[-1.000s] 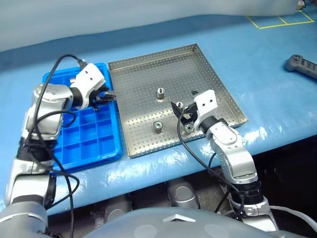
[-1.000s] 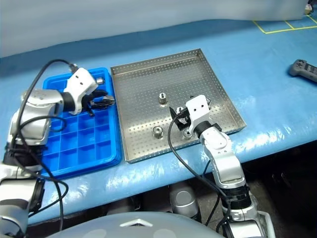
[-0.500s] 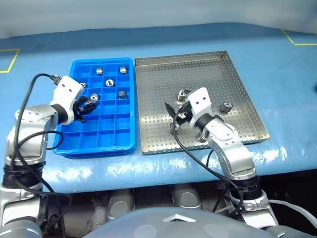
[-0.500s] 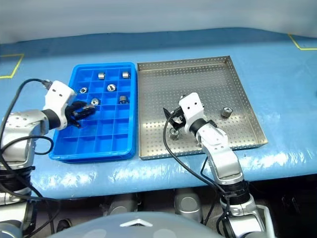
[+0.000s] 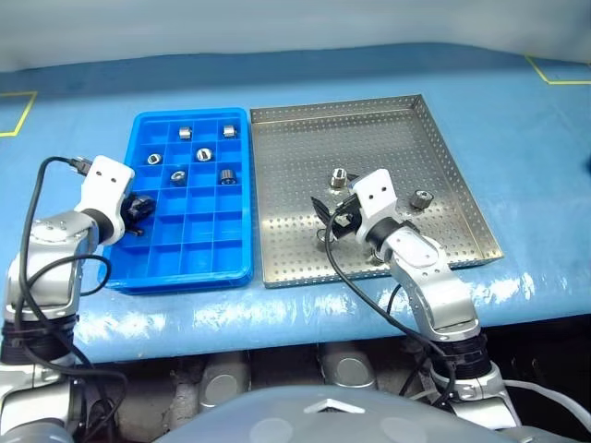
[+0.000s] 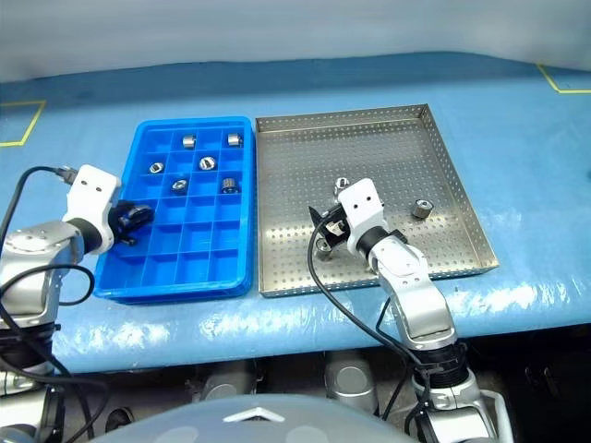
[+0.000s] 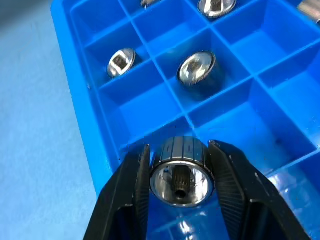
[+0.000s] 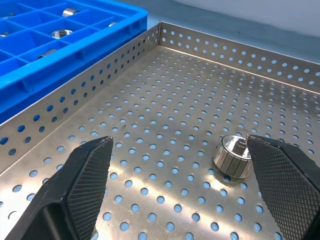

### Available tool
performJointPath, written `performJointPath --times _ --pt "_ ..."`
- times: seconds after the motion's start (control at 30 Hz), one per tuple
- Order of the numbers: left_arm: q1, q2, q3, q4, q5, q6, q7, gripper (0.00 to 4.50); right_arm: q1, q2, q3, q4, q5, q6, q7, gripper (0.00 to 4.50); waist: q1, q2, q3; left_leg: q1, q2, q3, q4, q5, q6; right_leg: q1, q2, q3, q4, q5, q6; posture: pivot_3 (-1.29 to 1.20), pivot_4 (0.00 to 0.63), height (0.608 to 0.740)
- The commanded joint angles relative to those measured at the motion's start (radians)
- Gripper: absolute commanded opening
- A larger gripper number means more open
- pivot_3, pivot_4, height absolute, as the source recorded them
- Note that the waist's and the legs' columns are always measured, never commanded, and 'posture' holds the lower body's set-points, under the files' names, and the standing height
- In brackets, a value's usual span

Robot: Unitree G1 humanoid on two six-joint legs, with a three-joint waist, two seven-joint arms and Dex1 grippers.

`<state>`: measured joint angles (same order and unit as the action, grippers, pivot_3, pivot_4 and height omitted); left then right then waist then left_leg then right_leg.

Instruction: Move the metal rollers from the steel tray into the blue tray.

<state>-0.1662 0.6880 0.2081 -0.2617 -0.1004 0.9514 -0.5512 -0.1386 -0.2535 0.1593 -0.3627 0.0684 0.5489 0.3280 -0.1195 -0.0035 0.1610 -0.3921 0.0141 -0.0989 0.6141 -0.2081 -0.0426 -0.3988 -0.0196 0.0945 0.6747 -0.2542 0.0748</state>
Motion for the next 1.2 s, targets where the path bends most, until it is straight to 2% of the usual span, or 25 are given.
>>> performJointPath --times 0.03,0.07,0.13,0.2,0.33,0.43,0.5,0.57,0.67,0.77,0.87,1.0,1.2 --pt "0.016 -0.013 0.026 0.000 -0.018 -0.001 0.022 1.57 -0.015 0.004 -0.004 -0.034 0.005 0.002 -0.002 4.50 -0.001 0.000 0.000 0.000 0.000 0.000 0.000 0.000 0.000 0.000 0.000 0.000 0.000 0.000 0.000 -0.05 0.150 0.740" --pt "0.013 -0.018 0.028 0.007 -0.020 -0.012 0.029 2.12 -0.015 0.005 -0.003 -0.034 0.005 0.003 -0.001 4.50 -0.001 0.000 0.000 0.000 0.000 0.000 0.000 0.000 0.000 0.000 0.000 0.000 0.000 0.000 0.000 -0.05 0.150 0.740" --pt "-0.014 -0.052 0.043 0.008 -0.048 -0.012 0.046 2.45 -0.017 0.005 0.000 -0.034 0.005 0.004 0.000 4.50 0.002 0.000 0.000 0.000 0.000 0.000 -0.001 0.000 0.000 0.000 0.000 0.000 0.000 0.000 0.000 -0.05 0.150 0.740" --pt "-0.044 -0.096 0.064 -0.003 -0.087 -0.013 0.057 3.04 -0.019 0.006 0.001 -0.034 0.004 0.005 0.000 4.50 0.007 0.000 0.000 -0.001 0.000 0.000 0.000 0.000 0.000 0.000 0.000 -0.001 0.000 0.000 0.000 -0.05 0.150 0.740" --pt "-0.103 -0.196 0.079 -0.026 -0.139 -0.137 0.086 3.04 -0.015 0.004 -0.008 -0.045 0.005 0.004 -0.005 4.50 0.017 -0.001 0.000 -0.001 0.000 -0.001 0.000 0.000 0.000 0.000 0.000 -0.001 -0.001 0.000 0.000 -0.09 0.150 0.740" --pt "-0.144 -0.303 0.045 -0.102 -0.269 -0.178 0.025 3.04 0.007 -0.007 -0.027 -0.078 0.005 0.004 -0.009 4.50 0.018 -0.001 0.000 -0.001 -0.001 -0.001 0.000 0.000 0.000 0.000 -0.001 -0.001 -0.001 0.001 -0.002 -0.12 0.150 0.740" --pt "-0.144 -0.325 -0.027 -0.156 -0.339 -0.182 -0.057 3.04 0.021 -0.016 -0.043 -0.102 0.007 0.010 -0.014 4.50 0.016 -0.001 -0.001 -0.002 -0.002 0.000 0.000 0.000 0.000 0.000 -0.002 -0.001 -0.002 0.002 -0.004 -0.14 0.150 0.740" --pt "-0.139 -0.305 -0.147 -0.198 -0.388 -0.156 -0.157 3.04 0.041 -0.029 -0.062 -0.134 0.001 0.023 -0.023 4.50 0.007 -0.001 -0.001 -0.002 -0.002 0.000 0.000 0.000 0.000 0.000 -0.002 0.000 -0.003 0.002 -0.004 -0.15 0.150 0.740" --pt "-0.162 -0.213 -0.387 -0.154 -0.284 -0.180 -0.245 3.04 0.086 -0.065 -0.105 -0.189 -0.028 0.078 -0.050 4.50 -0.011 0.000 -0.001 -0.002 -0.002 0.000 0.000 0.000 0.000 0.001 -0.002 0.000 -0.005 0.002 -0.003 -0.19 0.150 0.740" --pt "-0.207 -0.180 -0.513 -0.045 -0.210 -0.242 -0.286 3.04 0.138 -0.095 -0.160 -0.231 -0.057 0.135 -0.088 4.50 -0.029 0.001 -0.001 -0.002 -0.002 0.001 0.000 0.000 0.000 0.001 -0.002 0.001 -0.005 0.000 0.000 -0.24 0.150 0.740" --pt "-0.243 -0.178 -0.593 0.039 -0.144 -0.319 -0.316 3.04 0.167 -0.092 -0.191 -0.248 -0.061 0.154 -0.113 4.50 -0.058 0.001 -0.001 -0.001 -0.001 0.001 0.000 0.000 0.000 0.001 0.000 0.001 -0.005 0.000 0.001 -0.28 0.150 0.740" --pt "-0.280 -0.221 -0.625 0.139 -0.122 -0.358 -0.329 3.04 0.189 -0.064 -0.192 -0.271 -0.061 0.154 -0.136 4.50 -0.094 0.001 -0.002 -0.001 -0.001 0.002 0.000 0.000 0.000 0.001 0.000 0.002 -0.005 0.000 0.001 -0.32 0.150 0.740" --pt "-0.320 -0.288 -0.667 0.242 -0.076 -0.319 -0.301 3.04 0.203 -0.032 -0.182 -0.285 -0.069 0.158 -0.163 4.50 -0.142 0.001 -0.002 -0.003 -0.001 0.002 0.000 -0.001 0.001 0.001 -0.001 0.002 -0.008 0.000 0.002 -0.34 0.150 0.740"
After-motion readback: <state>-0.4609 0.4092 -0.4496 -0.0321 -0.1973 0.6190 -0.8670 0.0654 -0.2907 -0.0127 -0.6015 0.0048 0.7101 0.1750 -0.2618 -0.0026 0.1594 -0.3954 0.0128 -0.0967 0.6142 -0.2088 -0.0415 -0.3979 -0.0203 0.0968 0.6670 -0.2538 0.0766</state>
